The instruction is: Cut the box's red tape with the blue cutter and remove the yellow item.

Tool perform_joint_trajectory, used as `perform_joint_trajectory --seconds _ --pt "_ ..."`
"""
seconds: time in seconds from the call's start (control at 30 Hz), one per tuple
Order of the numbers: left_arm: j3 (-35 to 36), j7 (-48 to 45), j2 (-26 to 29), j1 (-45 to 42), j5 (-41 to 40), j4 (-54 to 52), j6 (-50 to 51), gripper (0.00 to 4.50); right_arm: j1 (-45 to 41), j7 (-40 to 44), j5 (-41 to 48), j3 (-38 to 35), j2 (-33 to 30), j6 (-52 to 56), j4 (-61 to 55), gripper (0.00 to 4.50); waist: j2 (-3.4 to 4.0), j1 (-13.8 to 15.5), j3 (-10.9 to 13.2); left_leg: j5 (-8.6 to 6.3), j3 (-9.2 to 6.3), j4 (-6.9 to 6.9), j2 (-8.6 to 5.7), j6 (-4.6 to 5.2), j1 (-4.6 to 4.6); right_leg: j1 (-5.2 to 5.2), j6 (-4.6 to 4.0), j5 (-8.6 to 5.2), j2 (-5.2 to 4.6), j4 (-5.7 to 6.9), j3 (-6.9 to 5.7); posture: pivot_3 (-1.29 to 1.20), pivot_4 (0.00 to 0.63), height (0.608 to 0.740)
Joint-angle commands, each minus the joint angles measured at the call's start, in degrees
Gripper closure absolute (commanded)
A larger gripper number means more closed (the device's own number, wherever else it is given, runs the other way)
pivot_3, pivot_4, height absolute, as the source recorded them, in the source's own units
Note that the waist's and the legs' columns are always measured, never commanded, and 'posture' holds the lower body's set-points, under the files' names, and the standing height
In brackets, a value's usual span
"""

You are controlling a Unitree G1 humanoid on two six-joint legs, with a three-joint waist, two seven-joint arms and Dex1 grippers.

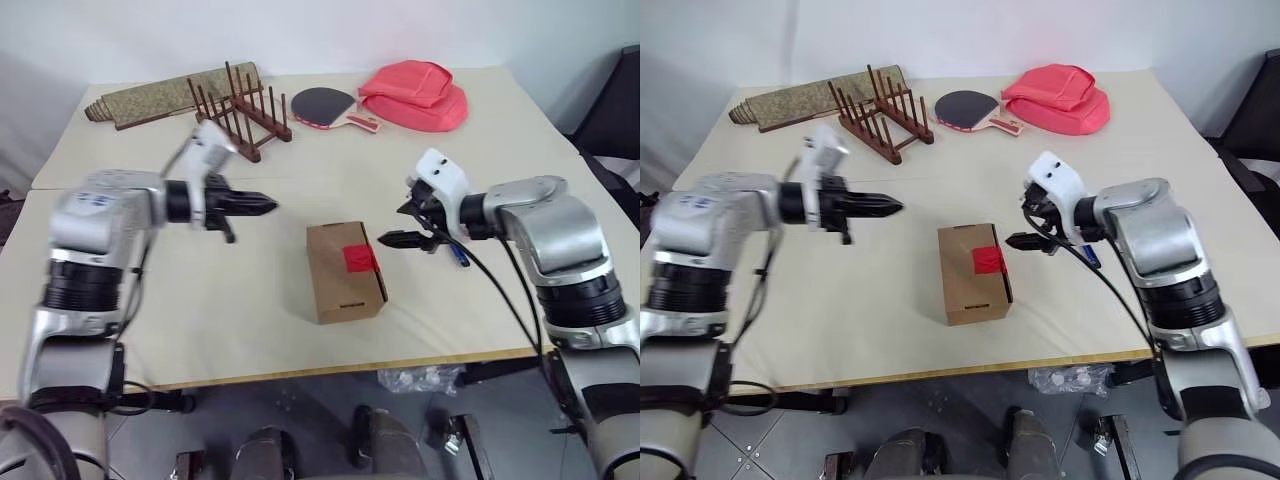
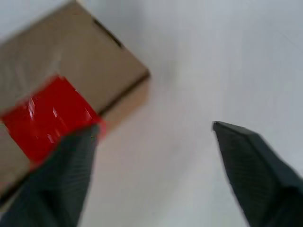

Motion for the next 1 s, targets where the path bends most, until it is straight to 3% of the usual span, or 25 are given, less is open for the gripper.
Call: perform_joint_trajectory --seconds 0.03,0.33,0.63,1.0 --pt "-2.18 -1.71 -1.45 -0.28 0.13 -2.45 -1.49 4.50 -2.55 -4.06 0.51 -1.73 1.69 -0.19 3.46 0.05 -0.01 -0.49 0.01 0.01 0.00 -0.01 0.00 -0.01 -0.01 -0.04 0.00 0.00 0.01 0.02 0.00 0.00 0.150 0.740" --pt "-9.74 -2.91 -4.60 -0.78 8.16 4.56 -10.64 4.50 -5.24 -8.00 0.83 -0.19 5.25 -5.40 13.35 0.05 -0.01 -1.51 0.01 0.08 0.02 -0.15 0.01 -0.07 0.10 -0.06 0.00 0.00 0.02 0.13 0.05 0.00 0.150 0.740" --pt "-10.23 -3.72 -4.83 -0.54 11.79 7.35 -14.16 4.50 -6.96 -8.68 4.68 -2.53 7.05 -3.01 12.38 0.05 -0.01 -1.49 0.01 0.08 0.00 -0.12 0.01 -0.05 0.12 -0.05 0.00 0.00 0.01 0.16 0.06 0.00 0.150 0.740" --pt "-10.44 -4.78 -5.38 -0.39 12.92 7.00 -14.02 4.50 -1.79 -6.20 4.02 2.78 3.75 -4.99 12.74 0.05 -0.01 -1.40 0.00 0.09 0.00 -0.08 0.02 -0.05 0.20 0.01 0.00 0.00 0.00 0.24 0.08 0.00 0.150 0.740"
